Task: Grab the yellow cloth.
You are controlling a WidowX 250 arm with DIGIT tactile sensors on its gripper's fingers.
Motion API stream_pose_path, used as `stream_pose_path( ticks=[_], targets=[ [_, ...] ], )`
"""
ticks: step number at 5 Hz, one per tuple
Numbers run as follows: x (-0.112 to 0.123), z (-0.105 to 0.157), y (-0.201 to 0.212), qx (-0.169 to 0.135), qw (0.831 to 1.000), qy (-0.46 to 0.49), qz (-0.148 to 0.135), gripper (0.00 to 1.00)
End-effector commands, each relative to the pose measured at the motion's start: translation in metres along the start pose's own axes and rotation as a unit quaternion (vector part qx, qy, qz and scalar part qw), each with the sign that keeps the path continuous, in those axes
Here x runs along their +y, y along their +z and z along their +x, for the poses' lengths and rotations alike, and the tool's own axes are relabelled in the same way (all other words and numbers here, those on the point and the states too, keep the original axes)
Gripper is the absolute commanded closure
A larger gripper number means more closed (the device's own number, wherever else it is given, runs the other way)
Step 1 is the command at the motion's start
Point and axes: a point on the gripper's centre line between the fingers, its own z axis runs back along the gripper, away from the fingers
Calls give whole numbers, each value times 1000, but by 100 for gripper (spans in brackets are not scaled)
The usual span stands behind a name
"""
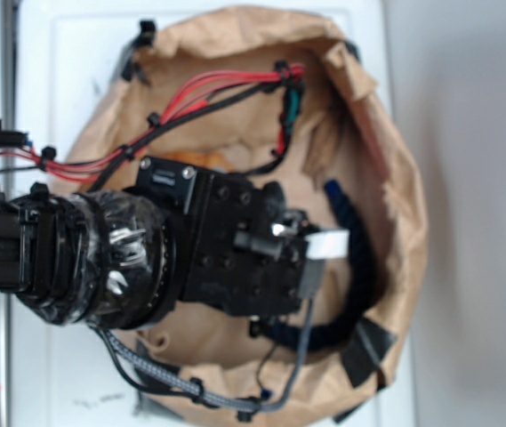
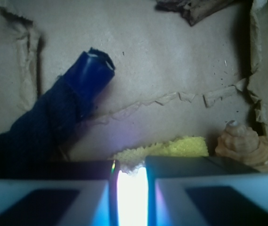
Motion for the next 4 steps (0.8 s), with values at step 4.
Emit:
stream_pose_path(
  ticks=[4],
  targets=[
    [72, 26, 150, -6, 995, 41, -92, 100]
  ],
)
